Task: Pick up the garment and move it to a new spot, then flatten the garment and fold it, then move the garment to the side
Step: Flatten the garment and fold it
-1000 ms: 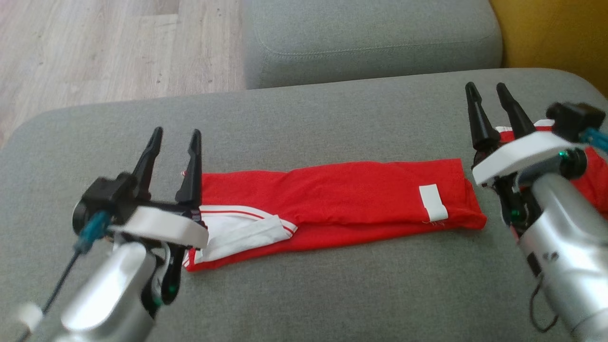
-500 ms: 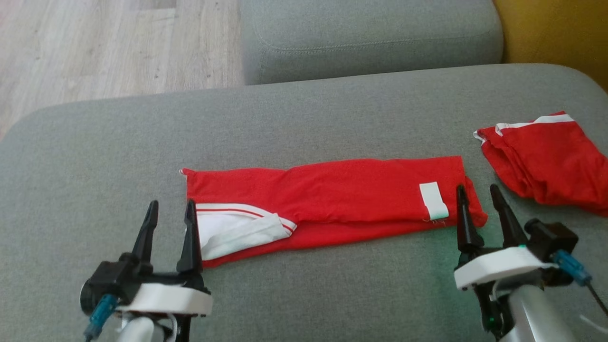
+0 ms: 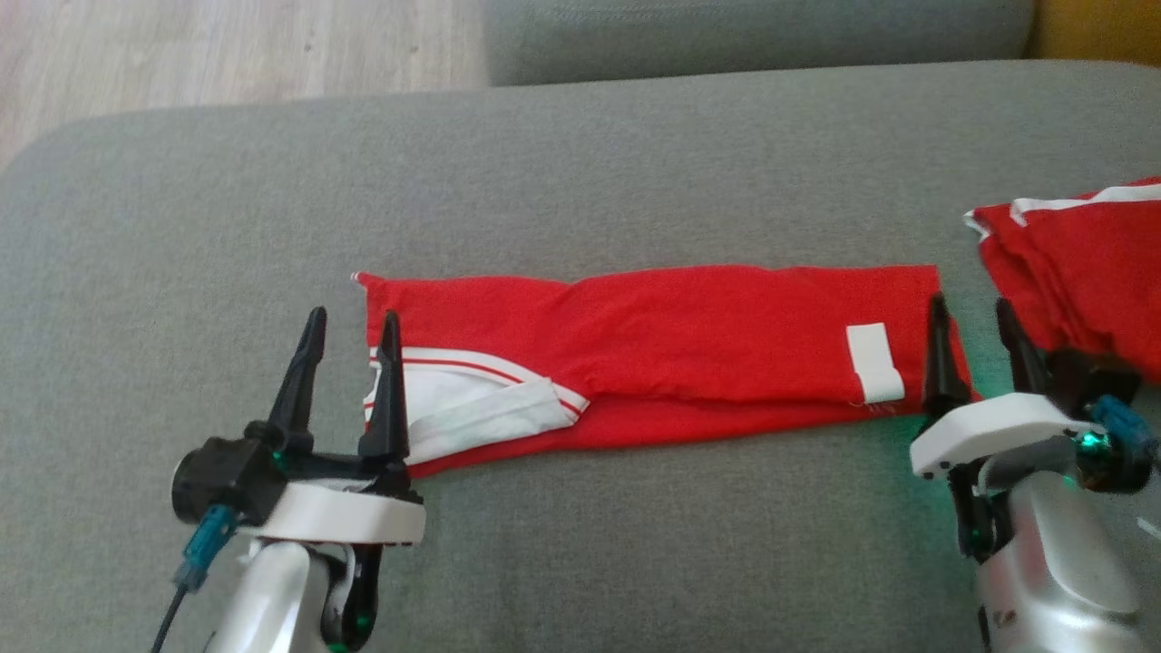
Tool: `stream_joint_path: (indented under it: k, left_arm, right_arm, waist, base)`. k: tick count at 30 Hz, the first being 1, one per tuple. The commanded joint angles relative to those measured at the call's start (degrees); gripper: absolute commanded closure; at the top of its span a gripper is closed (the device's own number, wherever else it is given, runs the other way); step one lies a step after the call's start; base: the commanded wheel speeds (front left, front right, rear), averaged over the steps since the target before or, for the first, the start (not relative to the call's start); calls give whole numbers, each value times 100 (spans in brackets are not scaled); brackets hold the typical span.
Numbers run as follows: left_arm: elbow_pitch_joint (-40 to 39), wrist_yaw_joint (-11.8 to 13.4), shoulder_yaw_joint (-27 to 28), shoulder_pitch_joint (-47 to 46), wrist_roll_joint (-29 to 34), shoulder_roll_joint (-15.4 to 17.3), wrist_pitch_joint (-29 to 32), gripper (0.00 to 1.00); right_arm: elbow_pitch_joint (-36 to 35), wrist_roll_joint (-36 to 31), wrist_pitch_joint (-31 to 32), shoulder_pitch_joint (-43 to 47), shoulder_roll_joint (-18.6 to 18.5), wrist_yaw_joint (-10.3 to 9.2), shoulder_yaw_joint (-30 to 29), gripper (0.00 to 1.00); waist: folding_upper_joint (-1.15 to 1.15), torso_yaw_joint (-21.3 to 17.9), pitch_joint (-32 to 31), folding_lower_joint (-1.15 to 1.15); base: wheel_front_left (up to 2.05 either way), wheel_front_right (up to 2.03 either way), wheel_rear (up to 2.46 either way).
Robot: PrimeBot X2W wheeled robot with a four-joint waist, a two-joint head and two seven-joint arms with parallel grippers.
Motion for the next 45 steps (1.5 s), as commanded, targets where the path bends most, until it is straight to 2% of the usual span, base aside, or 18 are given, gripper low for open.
stream_joint_path:
  k: [1,8,13,14,15,16,19,23,29,34,38,43,45]
  left_arm:
    - [-110,-51,236,-219,57,2,-54,0]
    - [32,-196,194,-321,177,-80,-54,0]
    - [47,-242,231,-368,235,-115,-54,0]
    - [45,-248,244,-379,244,-121,-54,0]
    - [44,-254,256,-390,253,-126,-54,0]
    - [45,-260,267,-397,259,-131,-54,0]
    - [73,-281,276,-392,276,-142,-54,0]
    - [108,-298,300,-370,300,-156,-54,0]
    - [131,-316,307,-322,302,-192,-54,0]
    - [133,-334,272,-254,317,-206,-54,0]
    - [107,-340,341,-231,319,-210,-54,0]
    - [154,-344,371,-166,343,-205,-54,0]
    - [173,-345,391,-99,346,-198,-54,0]
  right_arm:
    - [25,-51,12,-247,1,-4,-3,0]
    - [1220,-109,124,-635,1,-4,-540,0]
    - [1990,26,177,-857,1,-4,-439,0]
    - [2103,62,166,-899,1,-4,-380,13]
    - [2213,130,165,-943,1,-4,-315,52]
    - [2312,203,181,-986,1,-4,-212,100]
    - [2406,188,73,-1096,1,-4,-86,100]
    - [2290,-93,-79,-1195,-59,-4,-338,100]
    - [1905,-460,-146,-1209,-383,-4,-760,100]
    - [1551,-836,41,-1115,-674,-4,-1158,100]
    - [1273,-962,206,-1067,-498,-4,-1187,100]
    - [1050,-707,337,-996,-197,-4,-796,100]
    - [956,-443,436,-942,-91,-4,-456,100]
  waist:
    - [0,84,99,-1]
    - [0,171,196,-1]
    - [0,168,254,-1]
    - [0,160,264,-1]
    - [0,153,270,-1]
    - [0,143,271,-1]
    - [0,82,257,-1]
    - [0,2,179,-1]
    - [0,-39,10,-1]
    - [0,-45,-126,-1]
    - [0,-6,-275,-1]
    - [0,106,-569,-1]
    - [0,178,-739,-1]
  base:
    - [0,0,0]
    - [0,0,0]
    - [0,0,0]
    - [0,0,0]
    - [0,0,0]
    - [0,0,0]
    - [0,0,0]
    - [0,0,0]
    - [0,0,0]
    - [0,0,0]
    - [0,0,0]
    - [0,0,0]
    - [0,0,0]
